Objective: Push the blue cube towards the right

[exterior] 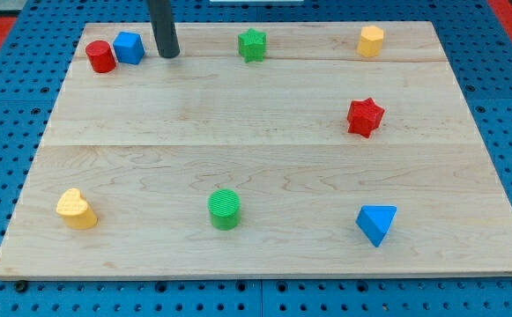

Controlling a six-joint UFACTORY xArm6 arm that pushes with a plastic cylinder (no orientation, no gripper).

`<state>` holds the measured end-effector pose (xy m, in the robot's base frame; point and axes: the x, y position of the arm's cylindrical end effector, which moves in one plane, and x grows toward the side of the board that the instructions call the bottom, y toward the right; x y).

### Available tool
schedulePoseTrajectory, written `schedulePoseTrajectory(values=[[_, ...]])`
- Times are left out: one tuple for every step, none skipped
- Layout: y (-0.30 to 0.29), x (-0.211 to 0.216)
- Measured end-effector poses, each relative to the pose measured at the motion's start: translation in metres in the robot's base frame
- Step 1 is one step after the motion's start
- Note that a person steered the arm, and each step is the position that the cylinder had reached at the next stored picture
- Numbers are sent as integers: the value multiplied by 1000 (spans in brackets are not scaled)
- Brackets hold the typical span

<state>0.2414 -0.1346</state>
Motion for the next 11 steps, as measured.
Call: schedulePoseTrajectory(values=[[-35,-47],[-79,-50],[-92,-40],[-65,-20],[-79,-15],[-88,-7],[-89,11],[-72,33],[-44,62],[-6,77],[21,100]])
